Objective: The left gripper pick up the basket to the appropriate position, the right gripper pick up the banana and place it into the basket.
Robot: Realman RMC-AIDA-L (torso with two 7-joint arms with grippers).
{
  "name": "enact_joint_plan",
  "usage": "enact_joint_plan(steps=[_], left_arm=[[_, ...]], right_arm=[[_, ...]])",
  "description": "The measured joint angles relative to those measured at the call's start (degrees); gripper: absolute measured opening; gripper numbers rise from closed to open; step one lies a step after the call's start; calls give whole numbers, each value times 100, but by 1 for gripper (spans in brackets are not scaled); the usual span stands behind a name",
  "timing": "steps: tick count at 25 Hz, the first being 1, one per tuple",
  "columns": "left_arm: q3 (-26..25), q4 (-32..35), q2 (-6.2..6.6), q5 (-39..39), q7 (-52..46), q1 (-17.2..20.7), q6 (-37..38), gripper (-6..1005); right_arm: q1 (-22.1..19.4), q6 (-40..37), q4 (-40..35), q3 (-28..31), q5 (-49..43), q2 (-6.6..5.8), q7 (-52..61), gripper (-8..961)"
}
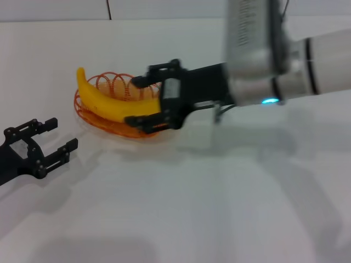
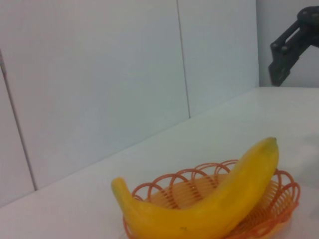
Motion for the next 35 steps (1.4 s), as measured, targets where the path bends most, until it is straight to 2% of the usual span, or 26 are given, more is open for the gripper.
enact_joint_plan(steps=[4,9,12,13,21,27,35], left_arm=[[0,0,-2,-27,28,7,0,648],[6,-1,-16,-104,118,16,0,648],[9,-4,-18,-111,129,22,0,648],[8,-4,-18,-112,130,22,0,648],[0,-24,-18,-120,140,30,0,649],[0,-191,-5,-286,307,46,1,649],[0,-238,-5,-326,408,60,0,649]], right_arm=[[46,-732,856,1007,430,-8,-763,766],[261,-1400,2156,2376,535,-37,-1584,764],[358,-1668,2755,2822,468,-148,-1930,763],[377,-1709,3066,2911,433,-237,-2087,763],[194,-1721,3538,2976,404,-372,-2364,763],[-35,-1729,3597,3045,399,-386,-2463,763],[-54,-1757,3615,3048,342,-410,-2481,763]])
